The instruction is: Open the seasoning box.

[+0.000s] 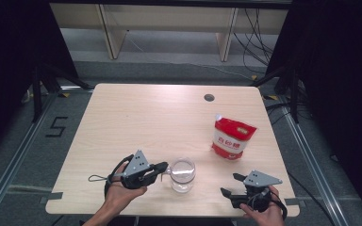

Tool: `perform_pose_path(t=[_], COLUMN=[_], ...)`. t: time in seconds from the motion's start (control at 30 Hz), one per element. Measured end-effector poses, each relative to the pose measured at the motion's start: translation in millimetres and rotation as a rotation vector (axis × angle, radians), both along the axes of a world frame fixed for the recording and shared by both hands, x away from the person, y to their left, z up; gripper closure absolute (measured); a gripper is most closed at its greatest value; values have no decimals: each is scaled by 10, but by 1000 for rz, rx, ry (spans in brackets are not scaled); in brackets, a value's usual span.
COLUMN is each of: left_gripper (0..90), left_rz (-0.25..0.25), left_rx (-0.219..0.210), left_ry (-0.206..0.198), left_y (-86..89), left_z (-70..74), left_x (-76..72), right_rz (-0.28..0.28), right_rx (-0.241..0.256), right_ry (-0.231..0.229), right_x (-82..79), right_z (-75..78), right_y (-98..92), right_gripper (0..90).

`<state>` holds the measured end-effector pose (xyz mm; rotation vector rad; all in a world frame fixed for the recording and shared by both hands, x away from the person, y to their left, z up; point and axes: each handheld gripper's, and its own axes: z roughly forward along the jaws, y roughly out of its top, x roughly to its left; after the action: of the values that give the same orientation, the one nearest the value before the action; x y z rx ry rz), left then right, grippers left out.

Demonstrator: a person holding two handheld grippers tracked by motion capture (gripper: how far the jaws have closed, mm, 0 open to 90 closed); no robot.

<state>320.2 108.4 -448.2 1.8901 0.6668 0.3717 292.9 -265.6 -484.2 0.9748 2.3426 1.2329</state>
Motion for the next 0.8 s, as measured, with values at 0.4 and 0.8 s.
perform_pose_path(t=[0.4, 0.8], left_gripper=[864, 865], left_rz=[-12, -5], left_rx=[8, 3], left_ry=[-25, -25], left_y=[11, 15], left_z=[-6, -16], left_x=[9, -3], right_rz=[28, 83], right_rx=[-4, 16], right_ry=[-11, -29], right_x=[-28, -32], right_z=[15, 66], right_y=[59, 192], right_gripper=[408, 489])
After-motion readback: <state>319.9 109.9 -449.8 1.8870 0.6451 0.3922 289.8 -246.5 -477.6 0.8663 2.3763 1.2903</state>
